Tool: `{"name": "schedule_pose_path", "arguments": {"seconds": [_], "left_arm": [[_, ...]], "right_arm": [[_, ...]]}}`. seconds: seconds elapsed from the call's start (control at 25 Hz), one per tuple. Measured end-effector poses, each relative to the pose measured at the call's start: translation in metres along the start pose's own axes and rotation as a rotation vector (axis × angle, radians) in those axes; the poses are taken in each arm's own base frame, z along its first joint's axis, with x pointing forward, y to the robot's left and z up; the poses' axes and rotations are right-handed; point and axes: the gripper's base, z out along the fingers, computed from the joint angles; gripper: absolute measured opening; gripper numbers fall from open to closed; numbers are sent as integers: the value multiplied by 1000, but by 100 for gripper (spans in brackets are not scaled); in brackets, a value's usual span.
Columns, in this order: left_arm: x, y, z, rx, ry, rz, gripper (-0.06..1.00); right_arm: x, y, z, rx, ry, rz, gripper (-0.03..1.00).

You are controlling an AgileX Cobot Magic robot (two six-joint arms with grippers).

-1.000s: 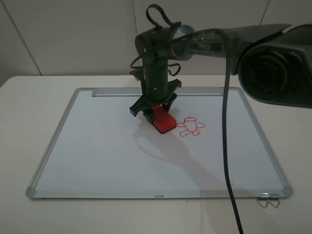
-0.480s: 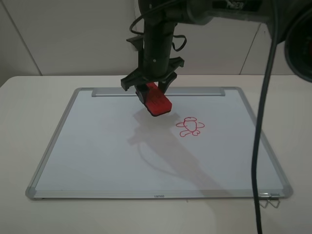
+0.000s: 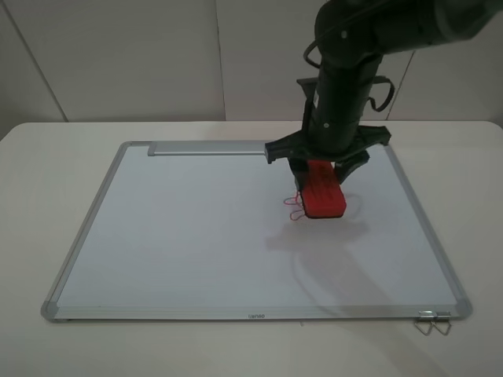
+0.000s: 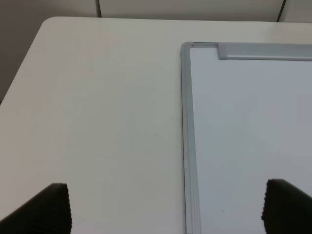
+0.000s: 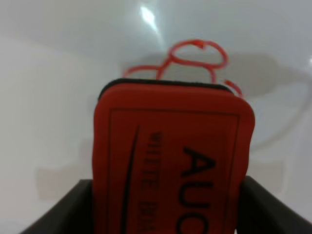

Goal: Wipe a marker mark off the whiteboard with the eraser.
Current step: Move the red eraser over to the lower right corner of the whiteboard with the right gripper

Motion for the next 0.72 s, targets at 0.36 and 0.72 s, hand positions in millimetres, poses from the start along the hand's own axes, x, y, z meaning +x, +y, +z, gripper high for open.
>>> {"name": "schedule_pose_path", "arguments": {"seconds": [0.36, 0.72], "left_arm": [[0, 0, 0, 0, 0, 0, 78], [0, 0, 0, 0, 0, 0, 78]], "right_arm": [[74, -68, 9, 39, -7, 153, 50], [108, -90, 36, 120, 40, 97, 50]]}}
